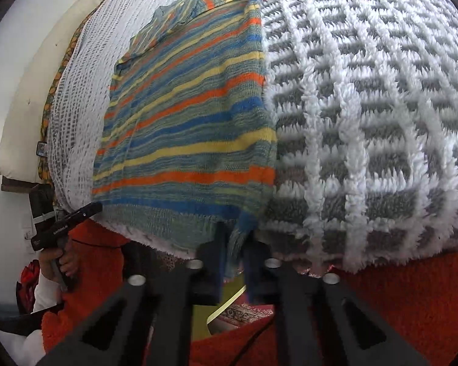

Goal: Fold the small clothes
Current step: 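Grasp the hem corners of the sweater with both grippers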

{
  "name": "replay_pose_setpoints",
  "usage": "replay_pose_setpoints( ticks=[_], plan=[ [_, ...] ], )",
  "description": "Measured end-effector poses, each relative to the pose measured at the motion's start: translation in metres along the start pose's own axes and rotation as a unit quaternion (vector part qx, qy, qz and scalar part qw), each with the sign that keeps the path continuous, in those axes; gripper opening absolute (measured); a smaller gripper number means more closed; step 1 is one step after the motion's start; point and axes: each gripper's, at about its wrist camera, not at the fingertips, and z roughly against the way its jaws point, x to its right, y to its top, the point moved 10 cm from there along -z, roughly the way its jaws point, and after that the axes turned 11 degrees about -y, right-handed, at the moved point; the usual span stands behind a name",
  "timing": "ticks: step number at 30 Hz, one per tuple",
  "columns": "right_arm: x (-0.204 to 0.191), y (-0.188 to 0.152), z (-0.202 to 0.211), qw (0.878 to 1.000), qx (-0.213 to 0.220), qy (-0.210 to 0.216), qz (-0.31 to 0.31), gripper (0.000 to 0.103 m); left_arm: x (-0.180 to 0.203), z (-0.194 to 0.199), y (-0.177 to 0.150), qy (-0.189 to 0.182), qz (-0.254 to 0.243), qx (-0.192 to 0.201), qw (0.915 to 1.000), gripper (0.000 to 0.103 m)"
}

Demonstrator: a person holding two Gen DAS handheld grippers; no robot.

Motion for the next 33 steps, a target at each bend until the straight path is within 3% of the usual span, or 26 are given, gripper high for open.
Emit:
replay_pose_setpoints(
  ticks=[6,15,18,20,22,24,27,28,29,33],
  plan=[
    [-0.005,0.007,0.023,0.999,0.042,-0.006,0.015,0.007,0.005,0.002,-0.002,-0.048,0.063,0.020,0.9967,0.004],
    [-0.010,0.006,0.033,0.998,0.057,-0.015,0.035,0.007,0.015,0.003,-0.011,-0.038,0.036,0.019,0.9985,0.007],
    [-0.004,0.005,0.027,0.998,0.053,-0.013,0.026,0.007,0.011,0.000,-0.009,-0.028,0.040,0.020,0.9986,0.020],
    [-0.004,0.005,0.025,0.998,0.050,-0.014,0.026,0.007,0.003,-0.003,-0.004,-0.030,0.042,0.019,0.9985,0.045],
    [-0.005,0.004,0.025,0.998,0.052,-0.015,0.028,0.007,0.004,-0.005,-0.010,-0.037,0.043,0.020,0.9982,0.053],
    [-0.004,0.005,0.025,0.998,0.054,-0.014,0.024,0.007,0.003,-0.004,-0.012,-0.031,0.037,0.015,0.9987,0.054],
    [-0.002,0.005,0.024,0.998,0.054,-0.012,0.018,0.007,0.010,-0.010,-0.009,-0.020,0.028,0.003,0.9994,0.036],
    [-0.001,0.005,0.023,0.998,0.054,-0.012,0.018,0.007,0.010,-0.014,-0.010,-0.015,0.029,-0.003,0.9995,0.017],
    [-0.001,0.005,0.023,0.998,0.054,-0.013,0.018,0.007,0.010,-0.020,-0.011,-0.016,0.035,-0.011,0.9992,0.008],
    [0.000,0.004,0.024,0.998,0.055,-0.012,0.018,0.007,0.010,-0.023,-0.014,-0.026,0.040,-0.007,0.9988,0.005]
  ],
)
